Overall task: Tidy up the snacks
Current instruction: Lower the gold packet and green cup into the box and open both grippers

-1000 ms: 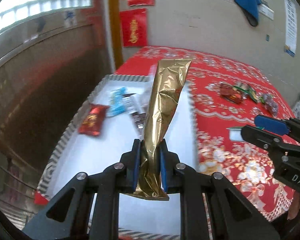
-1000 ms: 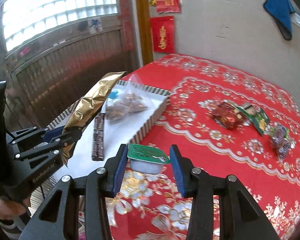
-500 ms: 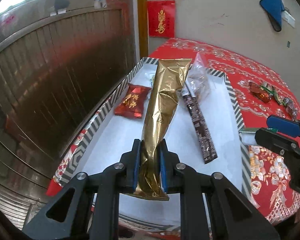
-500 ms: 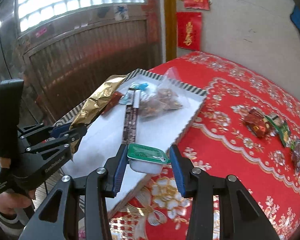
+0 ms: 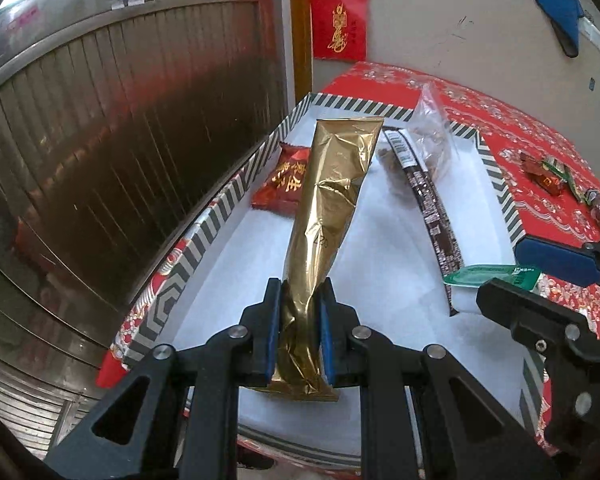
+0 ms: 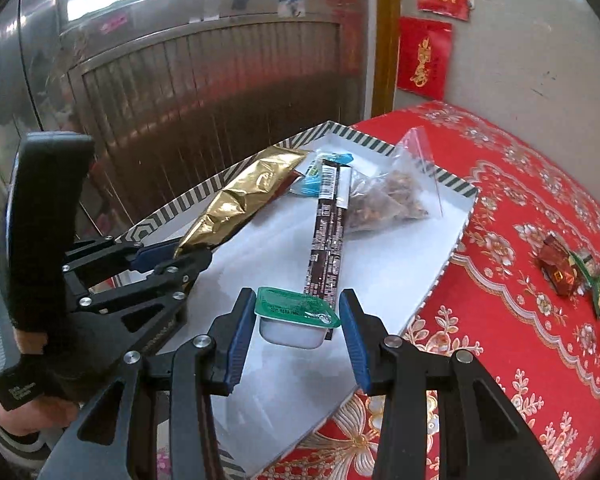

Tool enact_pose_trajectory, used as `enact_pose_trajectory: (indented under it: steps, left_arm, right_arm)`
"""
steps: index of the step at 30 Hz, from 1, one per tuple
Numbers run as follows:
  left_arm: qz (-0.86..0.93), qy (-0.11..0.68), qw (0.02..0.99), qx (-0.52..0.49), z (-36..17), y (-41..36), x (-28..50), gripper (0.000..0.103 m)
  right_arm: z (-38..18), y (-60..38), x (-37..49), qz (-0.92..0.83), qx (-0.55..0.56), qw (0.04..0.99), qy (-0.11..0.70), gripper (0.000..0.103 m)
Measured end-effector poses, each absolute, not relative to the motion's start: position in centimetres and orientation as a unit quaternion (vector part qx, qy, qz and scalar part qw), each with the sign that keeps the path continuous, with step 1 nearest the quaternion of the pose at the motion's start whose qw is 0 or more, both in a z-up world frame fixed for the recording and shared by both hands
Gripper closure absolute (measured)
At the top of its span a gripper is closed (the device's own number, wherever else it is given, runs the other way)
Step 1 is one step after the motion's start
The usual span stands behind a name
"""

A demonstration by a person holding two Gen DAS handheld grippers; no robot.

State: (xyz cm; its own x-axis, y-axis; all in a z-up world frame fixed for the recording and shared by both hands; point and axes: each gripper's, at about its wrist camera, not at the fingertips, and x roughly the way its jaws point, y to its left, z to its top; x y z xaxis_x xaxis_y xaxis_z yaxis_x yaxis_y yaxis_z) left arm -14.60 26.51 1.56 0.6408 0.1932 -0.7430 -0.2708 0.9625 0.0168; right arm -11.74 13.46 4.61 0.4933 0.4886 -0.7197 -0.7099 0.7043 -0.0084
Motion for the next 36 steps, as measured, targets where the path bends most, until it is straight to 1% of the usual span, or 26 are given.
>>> enact_pose_trajectory:
  steps: [16,27,29,32,34,35,36]
  left_arm:
    - [0.143,0.404,0.903,-0.032,0.8,26.6,-14.4,0.082]
    - [0.145,0.406,0.902,-0.023,0.8,26.6,-14.3,0.081]
    - [0.145,0.408,0.901,-0.023,0.8,26.5,-14.3,0.079]
    - [0.148,0.415,0.897,-0.026,0.5,26.5,-14.2,0.068]
    - [0.149,0.417,0.896,-0.032,0.3,26.8,-14.1,0.053]
    - [0.150,0.416,0.896,-0.035,0.3,26.9,-14.2,0.048]
    - [0.148,0.414,0.897,-0.037,0.4,26.9,-14.3,0.038]
  right_arm:
    - [2.1,13.8,-11.8,0.361,-0.155,0.833,0.389,0.060]
    - [2.2,13.6,-12.0,0.359,-0.155,0.830,0.396,0.060]
    - [2.6,13.3,-12.2,0.361,-0.152,0.832,0.392,0.059]
    - [3.3,12.7,-12.3,0.359,-0.148,0.838,0.383,0.055]
    - [3.5,12.2,-12.3,0.356,-0.143,0.842,0.380,0.054]
    - [3.6,11.9,-12.2,0.356,-0.138,0.842,0.380,0.054]
    - [3.8,11.5,-12.1,0.357,-0.130,0.843,0.381,0.054]
